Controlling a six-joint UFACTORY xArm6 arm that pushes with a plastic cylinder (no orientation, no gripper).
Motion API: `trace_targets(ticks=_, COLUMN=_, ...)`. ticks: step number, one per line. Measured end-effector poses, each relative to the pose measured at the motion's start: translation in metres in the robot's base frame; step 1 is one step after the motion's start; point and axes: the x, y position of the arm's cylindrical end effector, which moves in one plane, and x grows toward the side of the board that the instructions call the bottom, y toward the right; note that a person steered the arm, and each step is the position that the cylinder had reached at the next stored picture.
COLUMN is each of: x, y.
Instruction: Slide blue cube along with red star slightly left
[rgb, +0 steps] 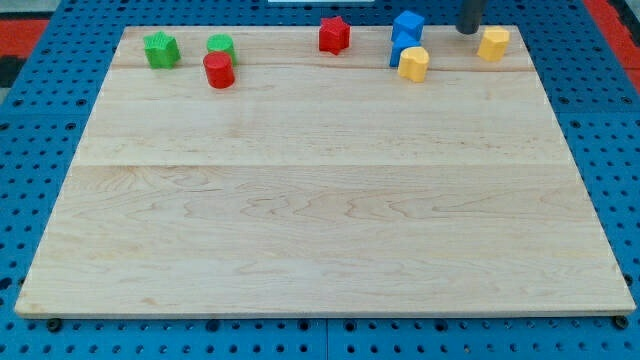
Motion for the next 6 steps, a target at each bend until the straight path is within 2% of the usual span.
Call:
trace_targets(ticks=3, x=0.0, y=-0.089)
trace_targets(ticks=4, x=0.018, y=-0.158)
trace_targets(ticks=5, x=0.041, y=-0.202)
trace_targets(ticks=6, x=0.034, y=-0.183)
